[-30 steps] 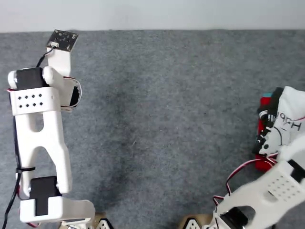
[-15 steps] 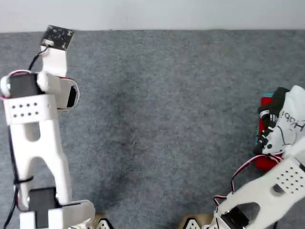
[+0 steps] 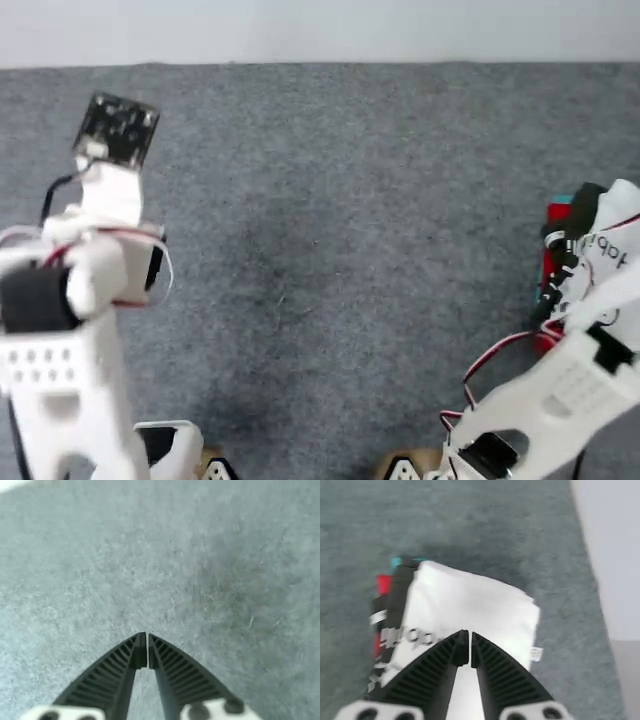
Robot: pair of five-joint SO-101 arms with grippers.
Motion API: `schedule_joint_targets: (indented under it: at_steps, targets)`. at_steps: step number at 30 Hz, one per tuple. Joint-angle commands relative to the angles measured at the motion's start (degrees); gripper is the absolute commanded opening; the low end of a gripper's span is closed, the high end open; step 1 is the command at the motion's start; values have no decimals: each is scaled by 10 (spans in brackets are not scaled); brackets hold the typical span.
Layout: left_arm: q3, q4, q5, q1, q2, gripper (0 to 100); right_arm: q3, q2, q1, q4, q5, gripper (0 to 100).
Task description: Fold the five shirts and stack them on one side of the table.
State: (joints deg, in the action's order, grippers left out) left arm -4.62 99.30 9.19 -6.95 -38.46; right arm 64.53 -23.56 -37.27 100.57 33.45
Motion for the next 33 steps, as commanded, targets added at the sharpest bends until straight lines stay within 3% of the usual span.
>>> schedule_joint_targets:
  at_steps: [1, 6, 11, 17, 25, 33]
  targets:
    - [-13, -21, -44, 4, -61, 19, -140, 137, 44, 24, -6, 9]
    - [-56, -26, -136, 8, -120, 18, -344, 289, 114, 22, -62, 9]
    - [-123, -33, -142, 8, -198, 16, -481, 430, 175, 18, -169, 9]
    - [-280, -141, -142, 4, -326, 15, -654, 544, 261, 7, -260, 9]
    - [-509, -265, -143, 3, -491, 15, -890, 691, 331, -138, -374, 9]
    - [-647, -294, -143, 3, -605, 15, -1170, 923, 349, -331, -383, 9]
